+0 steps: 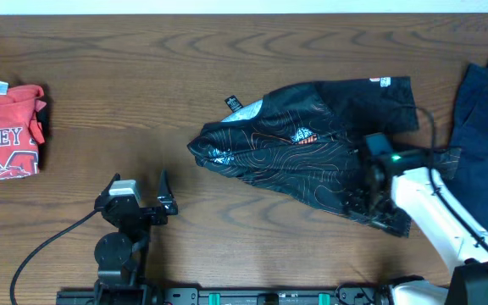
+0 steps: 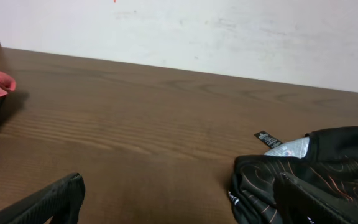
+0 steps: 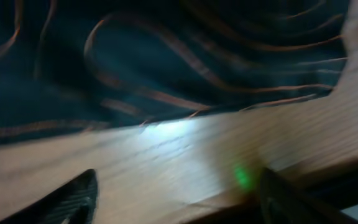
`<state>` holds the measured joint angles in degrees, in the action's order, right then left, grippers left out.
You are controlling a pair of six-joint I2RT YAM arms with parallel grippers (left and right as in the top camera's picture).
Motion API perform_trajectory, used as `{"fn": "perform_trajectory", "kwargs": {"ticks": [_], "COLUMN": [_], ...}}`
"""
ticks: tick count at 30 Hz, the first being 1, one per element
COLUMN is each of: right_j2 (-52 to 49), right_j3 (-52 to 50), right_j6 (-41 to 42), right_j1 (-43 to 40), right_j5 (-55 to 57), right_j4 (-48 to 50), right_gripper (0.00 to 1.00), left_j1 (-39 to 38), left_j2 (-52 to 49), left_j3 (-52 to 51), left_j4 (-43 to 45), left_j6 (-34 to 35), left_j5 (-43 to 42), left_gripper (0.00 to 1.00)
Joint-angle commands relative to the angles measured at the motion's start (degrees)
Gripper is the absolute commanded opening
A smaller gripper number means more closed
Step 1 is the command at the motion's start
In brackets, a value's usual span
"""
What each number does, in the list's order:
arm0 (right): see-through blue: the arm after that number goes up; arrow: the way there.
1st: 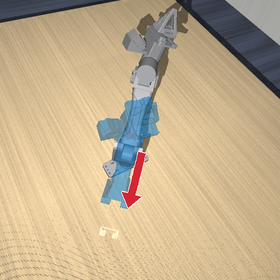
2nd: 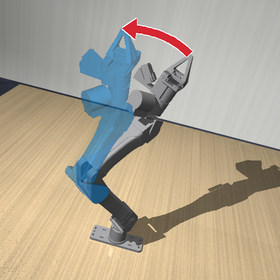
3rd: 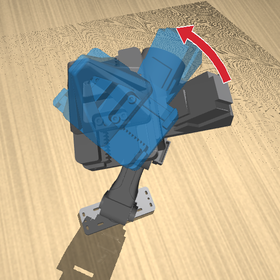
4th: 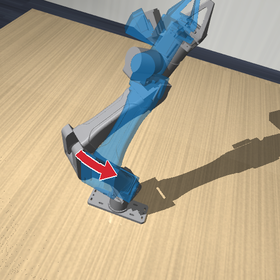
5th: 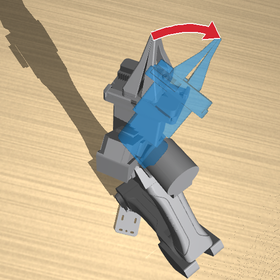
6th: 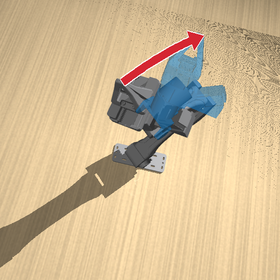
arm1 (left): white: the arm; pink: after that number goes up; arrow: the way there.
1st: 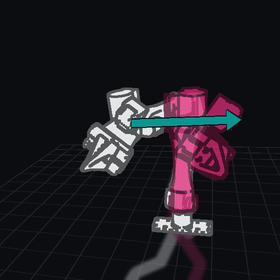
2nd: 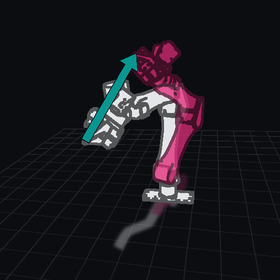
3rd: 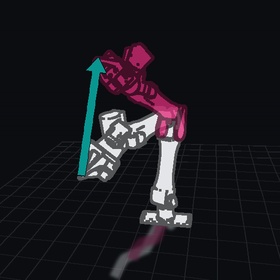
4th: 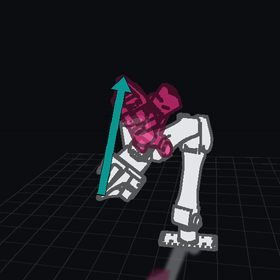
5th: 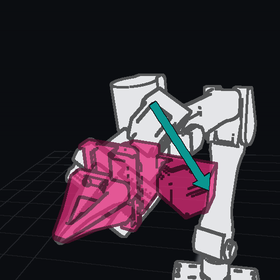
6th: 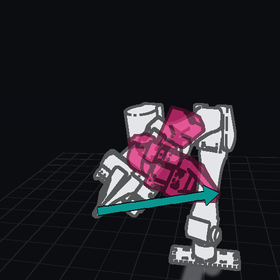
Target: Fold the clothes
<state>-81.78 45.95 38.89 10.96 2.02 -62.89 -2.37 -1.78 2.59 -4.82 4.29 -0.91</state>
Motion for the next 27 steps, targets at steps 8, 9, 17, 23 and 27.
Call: {"fn": "perform_trajectory", "kwargs": {"ticks": [8, 9, 17, 23, 27], "right_j2": [0.68, 0.68, 0.66, 0.68, 0.68], "right_j3": [-6.38, -7.56, -15.12, -15.17, -15.17], "right_j6": [0.68, 0.7, 0.61, 0.26, 0.26], "right_j1": [-15.5, -16.44, -21.94, -23.69, -24.37], "right_j5": [-2.97, -3.19, -6.4, -10.05, -10.01], "right_j4": [6.69, 7.28, 12.09, 15.61, 17.07], "right_gripper": [0.85, 0.85, 0.86, 0.55, 0.01], "left_j1": [-0.28, -0.28, -0.28, -0.28, -0.28], "left_j2": [-0.46, -0.46, -0.46, -0.46, -0.46], "left_j3": [-1.09, -1.09, -1.09, -1.09, -1.09], "left_j4": [-1.9, -1.9, -1.9, -1.9, -1.9], "left_j6": [0.11, 0.11, 0.11, 0.09, 0.09], "left_j5": [0.26, 0.26, 0.26, 0.26, 0.26], "left_gripper": [0.98, 0.98, 0.98, 0.98, 0.98]}}
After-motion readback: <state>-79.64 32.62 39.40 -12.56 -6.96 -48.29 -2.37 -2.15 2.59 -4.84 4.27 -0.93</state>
